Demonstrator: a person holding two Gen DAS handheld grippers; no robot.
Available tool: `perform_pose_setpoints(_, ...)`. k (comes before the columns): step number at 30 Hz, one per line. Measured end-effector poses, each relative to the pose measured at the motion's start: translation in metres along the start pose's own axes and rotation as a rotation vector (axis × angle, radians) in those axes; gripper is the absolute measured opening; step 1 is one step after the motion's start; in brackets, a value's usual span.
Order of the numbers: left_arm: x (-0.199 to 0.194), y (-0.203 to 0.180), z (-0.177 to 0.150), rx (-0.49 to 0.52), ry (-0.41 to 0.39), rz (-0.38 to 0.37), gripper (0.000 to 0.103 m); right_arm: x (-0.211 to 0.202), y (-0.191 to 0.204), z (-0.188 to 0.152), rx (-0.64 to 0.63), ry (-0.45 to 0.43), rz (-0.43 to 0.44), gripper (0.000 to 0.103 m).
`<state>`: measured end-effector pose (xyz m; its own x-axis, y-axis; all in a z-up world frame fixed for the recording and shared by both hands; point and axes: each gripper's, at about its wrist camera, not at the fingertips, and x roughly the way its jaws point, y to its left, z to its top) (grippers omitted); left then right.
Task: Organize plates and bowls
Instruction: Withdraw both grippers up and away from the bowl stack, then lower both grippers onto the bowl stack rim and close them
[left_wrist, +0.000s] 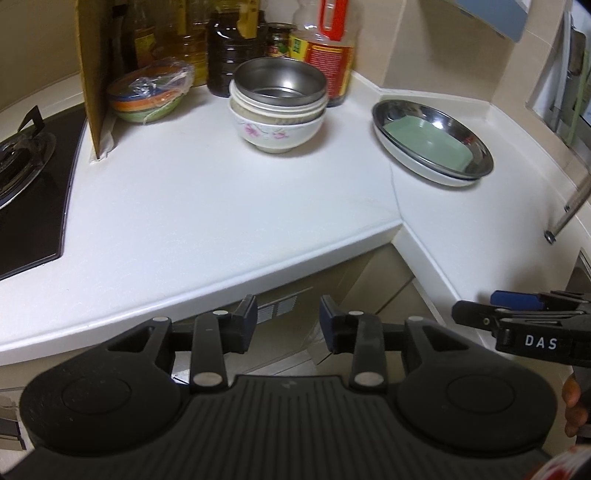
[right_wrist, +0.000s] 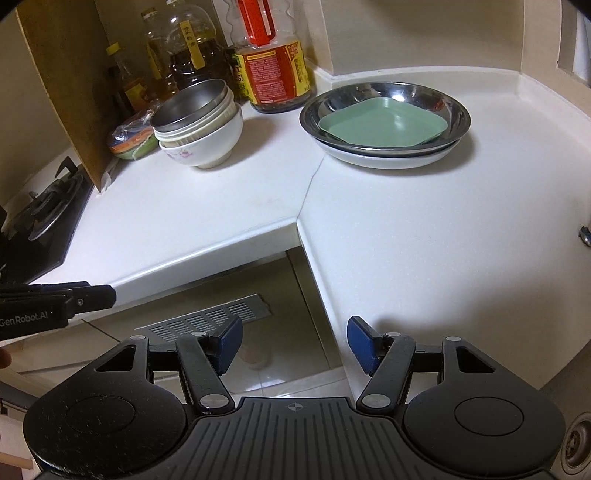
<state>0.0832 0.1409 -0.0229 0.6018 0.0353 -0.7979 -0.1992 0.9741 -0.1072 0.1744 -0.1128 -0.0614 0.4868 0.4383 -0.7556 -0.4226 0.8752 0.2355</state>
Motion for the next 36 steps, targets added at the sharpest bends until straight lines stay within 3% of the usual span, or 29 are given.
perform_pose_setpoints(9,0.013,0.028,0.036,-0.01,-0.053,-0.007,0.033,0.016,0.0,0.033,0.043,-0.045,-0.014,0.063)
perform_pose_setpoints(17,0.036,0.058,0.106,0.012,-0.138,-0.004,0.033,0.036,0.017,0.098,0.027,-0.19,-0.007,0.062)
perform_pose_setpoints(19,0.044,0.063,0.124,0.021,-0.154,-0.008,0.033,0.042,0.023,0.115,0.025,-0.236,0.016,0.056)
perform_pose_setpoints(24,0.063,0.071,0.166,0.038,-0.204,-0.03,0.029,0.065,0.038,0.159,0.004,-0.319,0.058,0.023)
perform_pose_setpoints(26,0.072,0.073,0.179,0.045,-0.211,-0.039,0.027,0.073,0.045,0.174,-0.003,-0.346,0.081,0.016)
perform_pose_setpoints(36,0.105,0.08,0.207,0.074,-0.19,-0.086,0.018,0.111,0.061,0.203,-0.014,-0.339,0.115,0.003)
